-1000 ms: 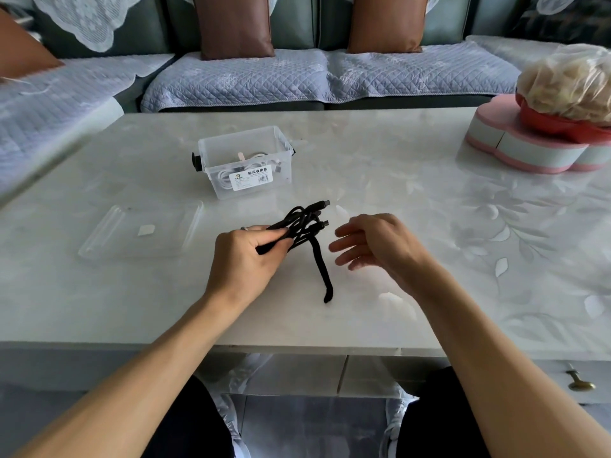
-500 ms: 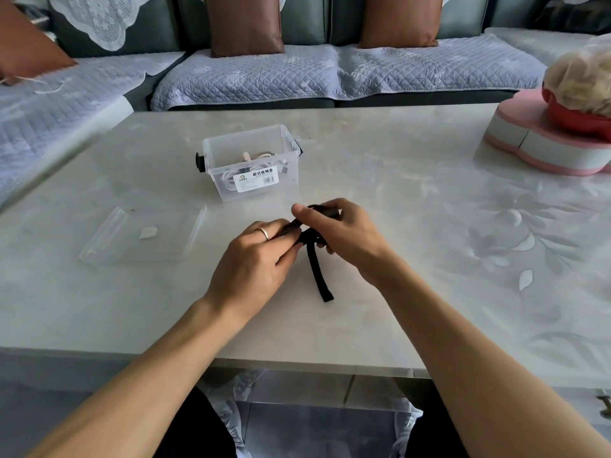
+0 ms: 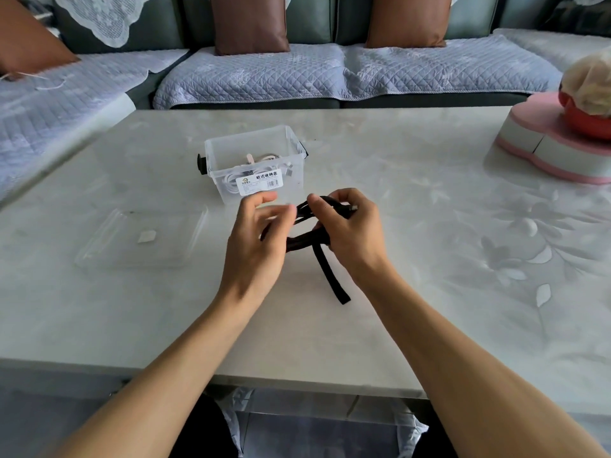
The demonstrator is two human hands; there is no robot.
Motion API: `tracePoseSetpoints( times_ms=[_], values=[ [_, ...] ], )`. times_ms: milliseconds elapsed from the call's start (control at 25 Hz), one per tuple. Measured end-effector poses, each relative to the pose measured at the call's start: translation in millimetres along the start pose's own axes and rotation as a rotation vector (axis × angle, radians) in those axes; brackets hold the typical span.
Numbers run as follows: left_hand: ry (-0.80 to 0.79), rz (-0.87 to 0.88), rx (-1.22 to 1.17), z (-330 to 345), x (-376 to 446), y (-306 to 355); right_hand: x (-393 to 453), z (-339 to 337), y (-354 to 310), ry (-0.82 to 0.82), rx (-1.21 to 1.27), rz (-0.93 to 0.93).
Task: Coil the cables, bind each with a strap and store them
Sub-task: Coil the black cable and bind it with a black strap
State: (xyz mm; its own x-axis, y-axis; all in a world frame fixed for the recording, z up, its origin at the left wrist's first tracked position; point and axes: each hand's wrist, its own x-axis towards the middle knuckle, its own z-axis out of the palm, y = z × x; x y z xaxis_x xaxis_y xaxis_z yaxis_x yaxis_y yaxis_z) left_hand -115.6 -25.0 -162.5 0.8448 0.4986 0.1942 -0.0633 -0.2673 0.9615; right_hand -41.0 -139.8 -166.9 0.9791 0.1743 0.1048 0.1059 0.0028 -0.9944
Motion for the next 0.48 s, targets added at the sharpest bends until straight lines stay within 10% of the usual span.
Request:
tracePoseSetpoints(
  times_ms=[280,480],
  values=[
    [0.112,0.041,0.333,1.4,12.5,-3.3,-9.1,4.1,-11.1,-0.052,0.008,0.069],
    [0.197,-0.178,0.08,-1.0,29.0,-14.6,-11.7,-7.9,-8.9,-0.31,0.018,0.243]
  ],
)
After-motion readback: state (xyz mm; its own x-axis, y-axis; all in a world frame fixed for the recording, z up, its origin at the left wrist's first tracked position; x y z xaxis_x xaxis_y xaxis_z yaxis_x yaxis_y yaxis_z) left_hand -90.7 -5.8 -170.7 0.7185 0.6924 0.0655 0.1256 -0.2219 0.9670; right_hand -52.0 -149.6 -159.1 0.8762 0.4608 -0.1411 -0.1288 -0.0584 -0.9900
